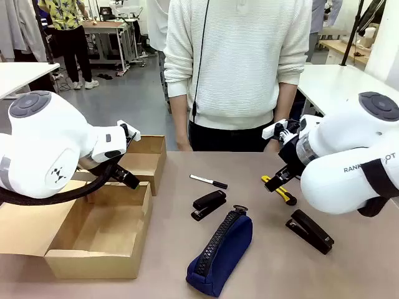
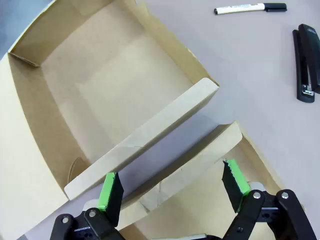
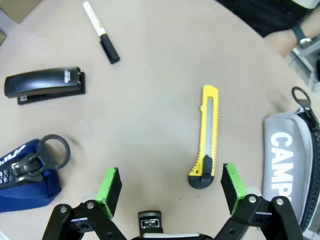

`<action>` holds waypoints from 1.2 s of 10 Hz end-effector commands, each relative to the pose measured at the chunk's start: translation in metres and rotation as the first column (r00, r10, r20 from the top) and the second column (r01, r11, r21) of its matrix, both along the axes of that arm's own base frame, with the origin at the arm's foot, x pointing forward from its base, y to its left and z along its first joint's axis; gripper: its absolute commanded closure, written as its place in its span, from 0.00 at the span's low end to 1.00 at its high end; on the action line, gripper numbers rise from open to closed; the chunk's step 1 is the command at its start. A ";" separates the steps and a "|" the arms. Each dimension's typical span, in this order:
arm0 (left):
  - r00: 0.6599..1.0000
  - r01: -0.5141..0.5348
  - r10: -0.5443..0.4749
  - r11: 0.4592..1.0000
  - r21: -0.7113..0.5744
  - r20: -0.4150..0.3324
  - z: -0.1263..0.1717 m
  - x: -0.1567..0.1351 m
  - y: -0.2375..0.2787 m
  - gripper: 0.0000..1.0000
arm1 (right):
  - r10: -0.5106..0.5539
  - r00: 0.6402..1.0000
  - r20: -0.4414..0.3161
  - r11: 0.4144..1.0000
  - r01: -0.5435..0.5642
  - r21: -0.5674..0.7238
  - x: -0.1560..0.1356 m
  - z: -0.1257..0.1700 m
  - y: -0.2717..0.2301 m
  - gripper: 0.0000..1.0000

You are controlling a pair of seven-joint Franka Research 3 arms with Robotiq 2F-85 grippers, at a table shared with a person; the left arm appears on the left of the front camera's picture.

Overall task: Place items inside the box.
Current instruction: Pick up a Pencil pouch or Stapler and place it inside the Mailer Box closest to the robot.

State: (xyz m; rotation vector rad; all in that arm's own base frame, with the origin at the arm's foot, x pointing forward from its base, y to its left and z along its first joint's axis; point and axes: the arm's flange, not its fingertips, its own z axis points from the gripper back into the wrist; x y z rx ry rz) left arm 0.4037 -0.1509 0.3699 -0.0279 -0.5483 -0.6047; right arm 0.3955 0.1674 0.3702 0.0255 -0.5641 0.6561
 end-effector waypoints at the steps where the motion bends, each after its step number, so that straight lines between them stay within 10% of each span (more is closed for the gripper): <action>1: 1.000 0.000 0.000 1.000 0.000 0.000 0.000 0.000 0.000 0.00 | 0.000 1.000 0.000 1.000 0.000 0.000 0.000 0.000 0.000 0.00; 12: 1.000 0.000 0.000 1.000 0.000 0.000 0.000 0.000 0.000 0.00 | 0.000 1.000 0.000 1.000 0.000 0.000 0.000 0.000 0.000 0.00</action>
